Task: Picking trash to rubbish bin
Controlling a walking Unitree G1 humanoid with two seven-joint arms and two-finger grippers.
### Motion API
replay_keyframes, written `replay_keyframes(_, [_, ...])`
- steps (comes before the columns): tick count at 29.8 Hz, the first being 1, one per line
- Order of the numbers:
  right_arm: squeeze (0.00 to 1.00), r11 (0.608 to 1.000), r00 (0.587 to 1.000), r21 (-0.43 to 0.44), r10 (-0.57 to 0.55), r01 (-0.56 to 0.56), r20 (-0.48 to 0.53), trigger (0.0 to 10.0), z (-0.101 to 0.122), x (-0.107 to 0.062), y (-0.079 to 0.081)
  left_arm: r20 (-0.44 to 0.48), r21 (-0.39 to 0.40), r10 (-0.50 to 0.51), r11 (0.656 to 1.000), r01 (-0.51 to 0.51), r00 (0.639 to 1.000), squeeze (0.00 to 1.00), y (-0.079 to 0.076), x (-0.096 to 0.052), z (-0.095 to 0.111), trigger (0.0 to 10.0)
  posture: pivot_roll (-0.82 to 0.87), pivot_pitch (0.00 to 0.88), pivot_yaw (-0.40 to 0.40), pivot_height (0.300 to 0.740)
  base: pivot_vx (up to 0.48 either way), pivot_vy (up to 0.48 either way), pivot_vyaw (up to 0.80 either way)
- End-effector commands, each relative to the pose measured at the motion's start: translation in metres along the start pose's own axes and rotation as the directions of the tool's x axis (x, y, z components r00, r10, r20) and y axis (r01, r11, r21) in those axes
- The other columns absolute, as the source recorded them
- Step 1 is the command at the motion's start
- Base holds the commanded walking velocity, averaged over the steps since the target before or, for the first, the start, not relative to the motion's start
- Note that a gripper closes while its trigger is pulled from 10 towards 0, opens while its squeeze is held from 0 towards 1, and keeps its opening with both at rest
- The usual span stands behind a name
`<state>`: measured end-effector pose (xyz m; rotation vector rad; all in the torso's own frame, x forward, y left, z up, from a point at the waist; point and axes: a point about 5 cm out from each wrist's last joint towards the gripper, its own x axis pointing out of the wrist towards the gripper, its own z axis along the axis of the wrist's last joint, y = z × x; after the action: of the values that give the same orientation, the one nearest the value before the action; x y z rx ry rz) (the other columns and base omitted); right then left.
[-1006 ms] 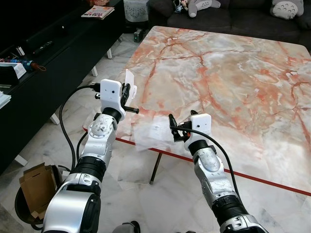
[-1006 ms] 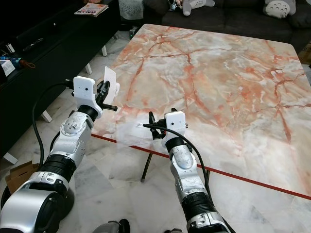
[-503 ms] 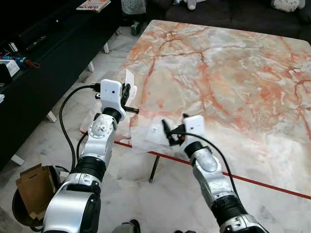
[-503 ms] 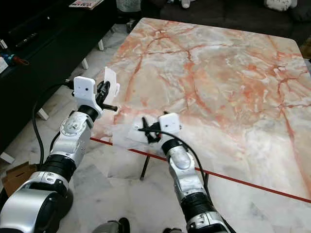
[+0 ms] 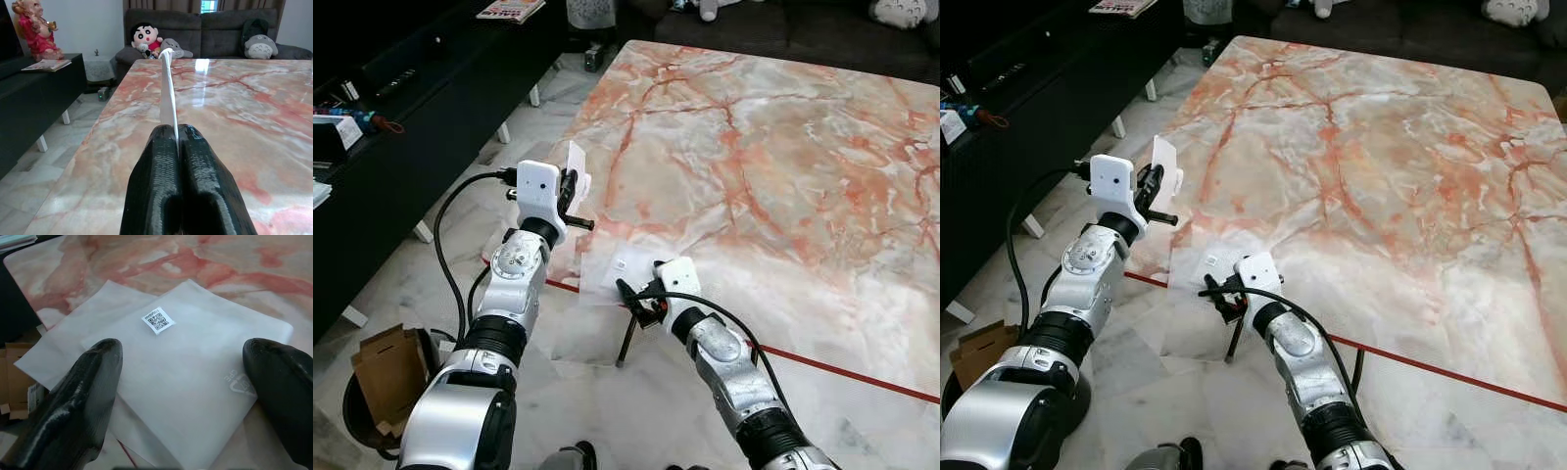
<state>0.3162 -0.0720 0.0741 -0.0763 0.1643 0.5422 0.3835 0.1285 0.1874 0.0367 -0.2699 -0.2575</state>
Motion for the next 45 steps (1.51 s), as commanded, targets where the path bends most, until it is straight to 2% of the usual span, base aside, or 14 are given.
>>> replay_keyframes(1, [0.0,1.0,0.999,-0.005,0.004,-0.004,-0.034,10.0,-0.004,0.0,0.001,-0.021,0.006,-0.007,1.0,0.007,1.0,0.0,0.0,0.0,-0.002,10.0,0.14,0.148,-0.008,0.74,0.0,0.0,0.0])
replay_keyframes(6, [0.0,1.0,0.998,-0.006,0.005,-0.005,-0.056,10.0,-0.006,-0.001,0.001,-0.023,0.01,-0.014,1.0,0.014,1.0,0.0,-0.001,0.0,-0.002,10.0,0.14,0.149,-0.008,0.74,0.0,0.0,0.0])
replay_keyframes(7, [0.0,1.0,0.998,-0.01,0.009,-0.01,-0.062,9.1,-0.007,-0.001,0.001,-0.024,0.01,-0.015,1.0,0.015,1.0,0.0,-0.001,0.0,-0.002,10.0,0.14,0.149,-0.008,0.74,0.0,0.0,0.0])
replay_keyframes(8, [0.0,1.0,0.998,-0.018,0.017,-0.019,-0.068,0.0,-0.007,-0.002,0.001,-0.025,0.009,-0.016,1.0,0.016,1.0,0.0,-0.001,0.0,-0.002,10.0,0.14,0.148,-0.008,0.74,0.0,0.0,0.0])
replay_keyframes(35, [0.0,0.999,0.996,-0.027,0.021,-0.023,-0.081,0.0,-0.008,-0.002,0.0,-0.036,0.017,-0.029,0.999,0.03,0.999,0.0,-0.002,0.001,-0.003,10.0,0.14,0.146,-0.009,0.74,0.0,0.0,0.0])
replay_keyframes(40, [0.0,0.999,0.996,-0.033,-0.018,0.016,-0.083,0.0,-0.009,-0.003,-0.005,-0.038,0.025,-0.035,0.999,0.036,0.999,0.0,-0.003,0.001,-0.004,10.0,0.14,0.145,-0.008,0.74,0.0,0.0,0.0])
replay_keyframes(45, [0.0,0.993,0.993,-0.065,-0.107,0.103,-0.052,0.0,-0.003,-0.004,-0.018,-0.04,0.026,-0.035,0.999,0.036,0.999,0.0,-0.003,0.001,-0.004,10.0,0.14,0.145,-0.007,0.74,0.0,0.0,0.0])
